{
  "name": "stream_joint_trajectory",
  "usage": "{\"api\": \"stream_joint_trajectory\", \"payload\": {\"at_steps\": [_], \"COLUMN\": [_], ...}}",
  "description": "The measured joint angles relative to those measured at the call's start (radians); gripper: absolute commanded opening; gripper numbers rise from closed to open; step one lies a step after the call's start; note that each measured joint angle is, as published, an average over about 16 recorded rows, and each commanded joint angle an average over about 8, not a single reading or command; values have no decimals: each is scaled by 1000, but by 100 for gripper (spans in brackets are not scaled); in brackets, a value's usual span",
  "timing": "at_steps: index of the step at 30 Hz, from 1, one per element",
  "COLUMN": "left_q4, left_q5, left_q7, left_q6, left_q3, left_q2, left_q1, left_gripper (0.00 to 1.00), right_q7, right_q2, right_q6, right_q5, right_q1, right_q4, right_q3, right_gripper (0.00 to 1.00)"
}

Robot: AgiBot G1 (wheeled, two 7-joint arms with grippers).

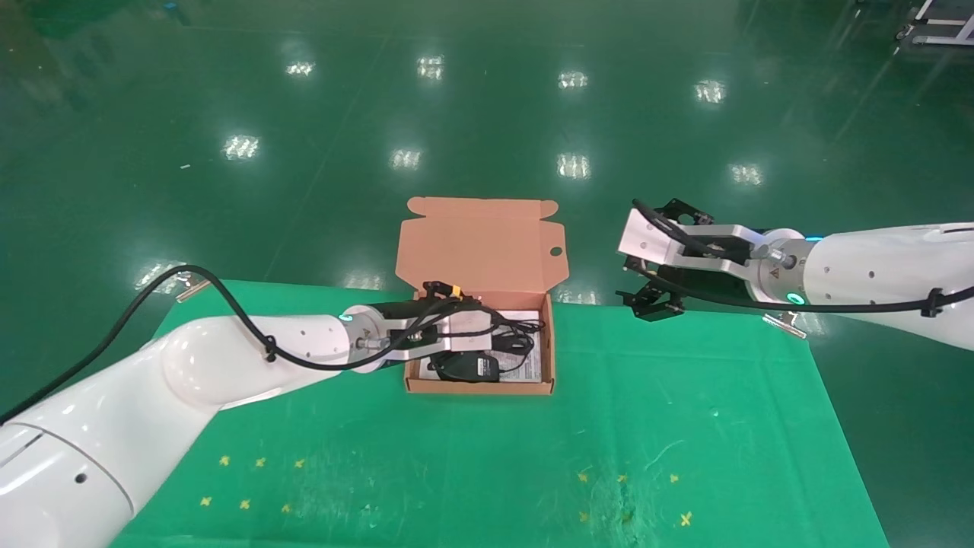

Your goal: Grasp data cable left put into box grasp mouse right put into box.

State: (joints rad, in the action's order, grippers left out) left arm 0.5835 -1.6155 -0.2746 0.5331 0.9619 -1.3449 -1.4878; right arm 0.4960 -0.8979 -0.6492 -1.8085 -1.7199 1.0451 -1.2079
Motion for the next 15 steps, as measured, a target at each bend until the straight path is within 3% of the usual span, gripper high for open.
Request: {"api": "stream_joint_trajectory", "payload": {"at_steps": [15], "left_q4": [10], "left_q5": [27], "left_q7": [24], "left_q6": [-41], "left_q3": [-46], "left_q2": [46], "left_q1": [-92], "left_gripper": [100], "right_q7": [-59], "right_q2": [18], "right_q6": [-68], "right_q5": [-67], "right_q1": [-102], "right_q4": [13], "right_q3": [-3], "right_gripper": [100]}}
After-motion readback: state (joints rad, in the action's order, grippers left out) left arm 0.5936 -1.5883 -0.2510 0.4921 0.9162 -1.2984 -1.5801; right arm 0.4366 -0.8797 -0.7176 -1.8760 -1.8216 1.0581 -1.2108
